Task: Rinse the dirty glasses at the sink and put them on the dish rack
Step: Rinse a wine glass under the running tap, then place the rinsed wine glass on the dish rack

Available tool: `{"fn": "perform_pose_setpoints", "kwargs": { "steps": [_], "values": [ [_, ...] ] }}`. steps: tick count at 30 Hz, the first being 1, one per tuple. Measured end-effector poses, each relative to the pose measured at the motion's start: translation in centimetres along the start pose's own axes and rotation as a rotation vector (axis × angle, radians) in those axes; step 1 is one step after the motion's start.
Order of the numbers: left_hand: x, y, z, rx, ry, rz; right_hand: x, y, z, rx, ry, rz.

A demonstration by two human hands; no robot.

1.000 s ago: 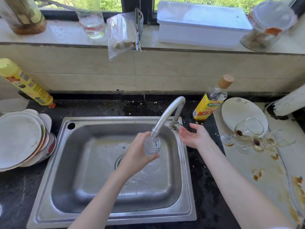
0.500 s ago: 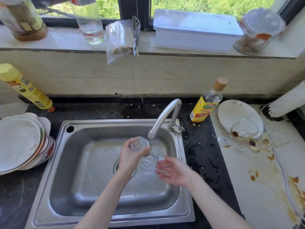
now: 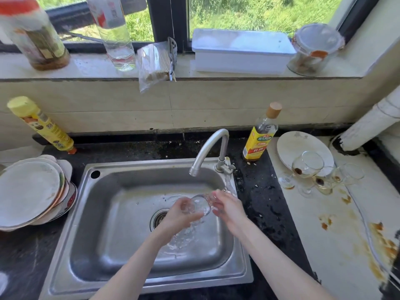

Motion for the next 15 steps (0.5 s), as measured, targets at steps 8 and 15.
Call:
{"fn": "perform_pose_setpoints", "kwargs": {
  "steps": [8, 15],
  "values": [
    [-1.4, 0.1, -4.2, 0.800, 0.546, -0.156, -3.7, -0.8, 5.1, -0.422, -0.560, -0.014],
    [-3.0, -1.0, -3.4, 1.114, 0.696, -0.199, -4.9, -3.0, 4.5, -0.628, -0.661, -0.011]
  ]
}}
Point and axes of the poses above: each hand's wrist, its own x-axis towards the middle knuckle, its own y-axis out of the palm, z = x × y, the point moved 6 cm from there along x, towards the middle knuckle, and after that the axes turned 12 degrees about -z, right-handed, at the moved point
